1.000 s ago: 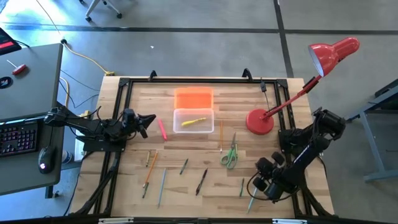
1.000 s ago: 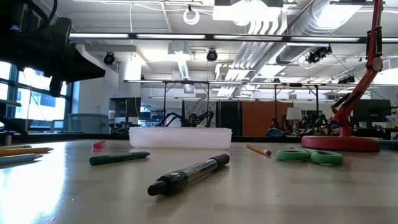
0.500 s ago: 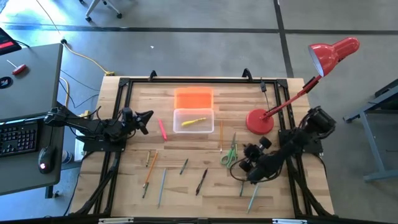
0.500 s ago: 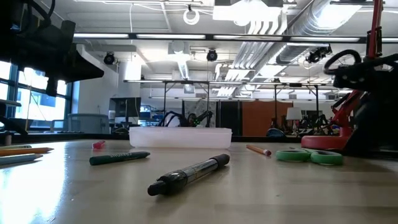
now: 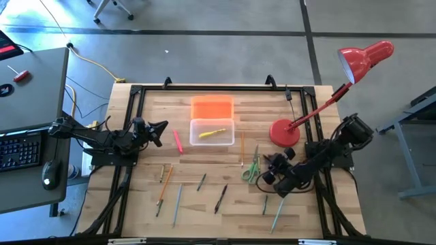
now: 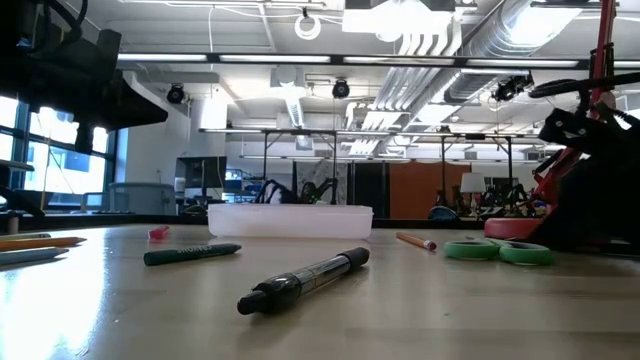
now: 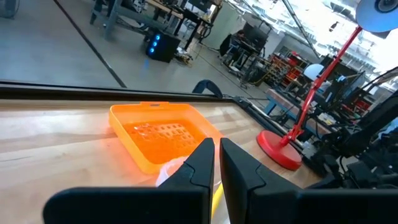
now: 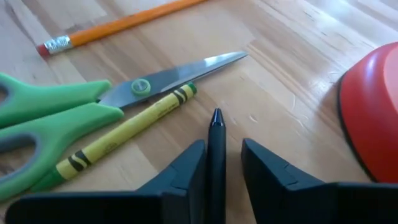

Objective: Pick & place school supplies into a supply box
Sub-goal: Put the right black pen into the orange supply box

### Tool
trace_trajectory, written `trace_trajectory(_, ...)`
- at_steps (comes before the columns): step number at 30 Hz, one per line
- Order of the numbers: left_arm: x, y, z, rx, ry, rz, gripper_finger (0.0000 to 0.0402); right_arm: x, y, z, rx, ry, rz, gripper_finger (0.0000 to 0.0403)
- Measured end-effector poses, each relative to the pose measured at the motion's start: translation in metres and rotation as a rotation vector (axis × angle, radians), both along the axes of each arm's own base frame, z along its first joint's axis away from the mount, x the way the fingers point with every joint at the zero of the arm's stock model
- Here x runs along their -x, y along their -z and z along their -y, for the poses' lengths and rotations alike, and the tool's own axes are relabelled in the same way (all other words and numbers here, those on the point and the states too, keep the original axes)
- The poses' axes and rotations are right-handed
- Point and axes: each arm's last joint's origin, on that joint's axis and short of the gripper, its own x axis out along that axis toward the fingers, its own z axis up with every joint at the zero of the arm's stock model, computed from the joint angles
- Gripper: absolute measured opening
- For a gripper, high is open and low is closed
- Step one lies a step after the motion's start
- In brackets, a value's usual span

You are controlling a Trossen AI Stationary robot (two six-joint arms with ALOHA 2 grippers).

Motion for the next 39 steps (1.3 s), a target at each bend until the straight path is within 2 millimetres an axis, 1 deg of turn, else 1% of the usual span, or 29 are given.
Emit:
trace_trajectory(6, 0.0, 0.0, 0.0, 0.0, -0.001, 0.001, 0.0058, 0.01, 0.009, 0.008, 0.002, 0.002, 0.104, 0.0079)
trace_trajectory(12, 0.0, 0.0, 0.0, 0.0, -0.001, 0.001, 0.0058, 0.015, 0.013, 0.013, 0.055, -0.061, 0.095, 0.0061)
trace_trajectory(14, 0.0, 0.0, 0.0, 0.0, -0.002, 0.001, 0.0058, 0.015, 0.014, 0.014, 0.059, -0.07, 0.094, 0.005)
trace_trajectory(16, 0.0, 0.0, 0.0, 0.0, -0.001, 0.002, 0.0058, 0.016, 0.014, 0.014, 0.054, -0.066, 0.111, 0.0029)
trace_trajectory(18, 0.0, 0.0, 0.0, 0.0, -0.001, 0.002, 0.0058, 0.014, 0.014, 0.013, 0.047, -0.069, 0.125, 0.0013)
trace_trajectory(22, 0.0, 0.0, 0.0, 0.001, -0.002, 0.002, 0.0058, 0.002, 0.006, 0.005, 0.071, -0.101, 0.138, 0.0018)
trace_trajectory(24, 0.0, 0.0, 0.0, 0.001, -0.002, 0.003, 0.0058, -0.01, -0.004, 0.0, 0.093, -0.129, 0.141, 0.0013)
trace_trajectory(26, 0.0, -0.001, 0.0, 0.001, -0.002, 0.004, 0.0058, -0.026, -0.022, -0.003, 0.127, -0.127, 0.185, 0.001)
trace_trajectory(28, 0.0, -0.001, 0.0, 0.001, -0.002, 0.005, 0.0058, -0.042, -0.042, 0.001, 0.19, -0.11, 0.213, 0.001)
trace_trajectory(31, 0.0, -0.001, 0.0, 0.001, -0.004, 0.006, 0.0058, -0.073, -0.075, 0.009, 0.266, -0.135, 0.202, 0.0013)
trace_trajectory(33, 0.0, -0.001, 0.0, 0.002, -0.005, 0.008, 0.0058, -0.095, -0.097, 0.02, 0.322, -0.193, 0.16, 0.001)
trace_trajectory(35, 0.0, -0.001, 0.0, 0.002, -0.005, 0.01, 0.0058, -0.118, -0.118, 0.033, 0.335, -0.272, 0.168, 0.001)
trace_trajectory(39, 0.0, -0.001, 0.0, 0.002, -0.005, 0.01, 0.0058, -0.157, -0.145, 0.07, 0.364, -0.418, 0.22, 0.001)
